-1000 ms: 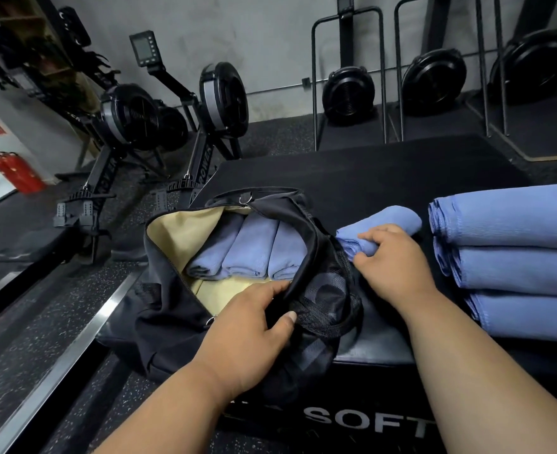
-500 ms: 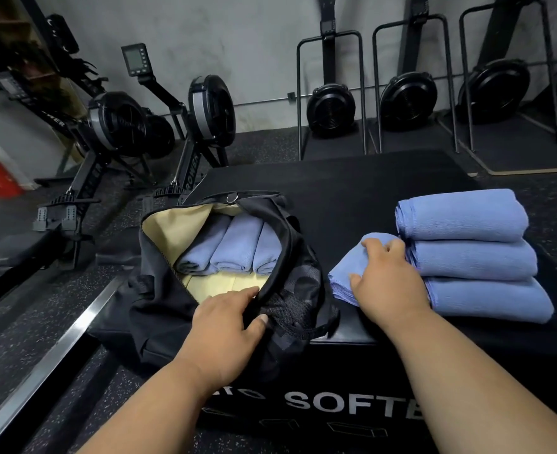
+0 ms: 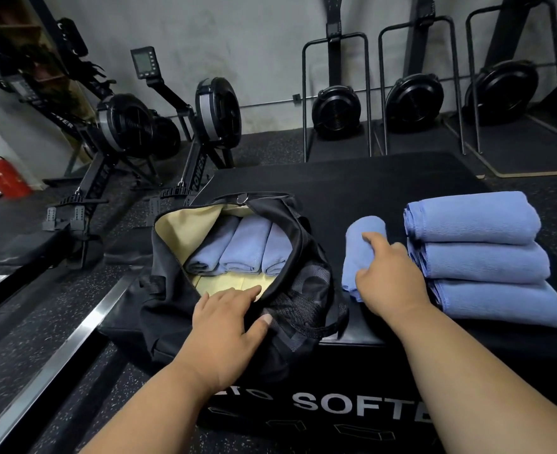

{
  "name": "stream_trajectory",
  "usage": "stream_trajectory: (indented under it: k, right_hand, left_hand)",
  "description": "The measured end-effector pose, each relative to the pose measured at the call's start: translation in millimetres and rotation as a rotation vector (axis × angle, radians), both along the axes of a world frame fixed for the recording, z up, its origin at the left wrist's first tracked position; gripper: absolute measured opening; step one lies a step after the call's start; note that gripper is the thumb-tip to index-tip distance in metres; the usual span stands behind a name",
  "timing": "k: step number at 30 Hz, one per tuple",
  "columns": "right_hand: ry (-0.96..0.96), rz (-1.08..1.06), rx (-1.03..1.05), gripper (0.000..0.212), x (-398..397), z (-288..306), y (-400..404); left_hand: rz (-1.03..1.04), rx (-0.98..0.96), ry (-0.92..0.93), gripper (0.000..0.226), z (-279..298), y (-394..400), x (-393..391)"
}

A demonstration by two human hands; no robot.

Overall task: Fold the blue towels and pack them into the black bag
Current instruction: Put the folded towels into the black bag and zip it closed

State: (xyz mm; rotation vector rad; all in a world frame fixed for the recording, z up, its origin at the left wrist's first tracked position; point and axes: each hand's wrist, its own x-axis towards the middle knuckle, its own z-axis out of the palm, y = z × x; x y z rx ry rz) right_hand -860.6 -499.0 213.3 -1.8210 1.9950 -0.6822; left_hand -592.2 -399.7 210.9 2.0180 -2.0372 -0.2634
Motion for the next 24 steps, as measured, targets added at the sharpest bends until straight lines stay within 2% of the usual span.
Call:
stream_trajectory:
  k: [3,6,8,11,13,15,18,20,24]
  right_hand:
    - [-0.129,-0.008,-0.091,0.082,3,13,3]
    - [-0.187,-0.068,-0.188,0.094,5,32,7]
    - [-0.302,-0.086,-0.240,0.093,7,44,9]
    - [-0.627,-0.034,-0.270,0.069,15,62,16]
    - [-0.757,0.035,-0.272,0.051,25,69,23]
    - [-0.872,0.128,-0.231,0.046,36,71,28]
    - [-1.113,0.310,-0.001,0.044,54,74,31]
    - [-1.094,0.440,0.114,0.044,63,73,30]
    - [-0.670,0.645,0.172,0.057,65,77,27]
  left_hand:
    - [0.008,-0.003,-0.005,0.083,1,-2,6]
    - [0.016,0.002,0.023,0.072,2,0,9]
    - [0.010,0.003,0.019,0.079,4,2,10]
    - [0.014,-0.005,-0.100,0.088,10,5,17]
    - [0.031,-0.018,-0.160,0.088,14,5,24]
    - [0.055,-0.032,-0.133,0.087,17,5,32]
    - [0.088,-0.074,-0.045,0.071,23,9,40]
    - [0.103,-0.164,0.094,0.059,27,11,44]
    - [0.130,-0.197,0.605,0.064,37,12,55]
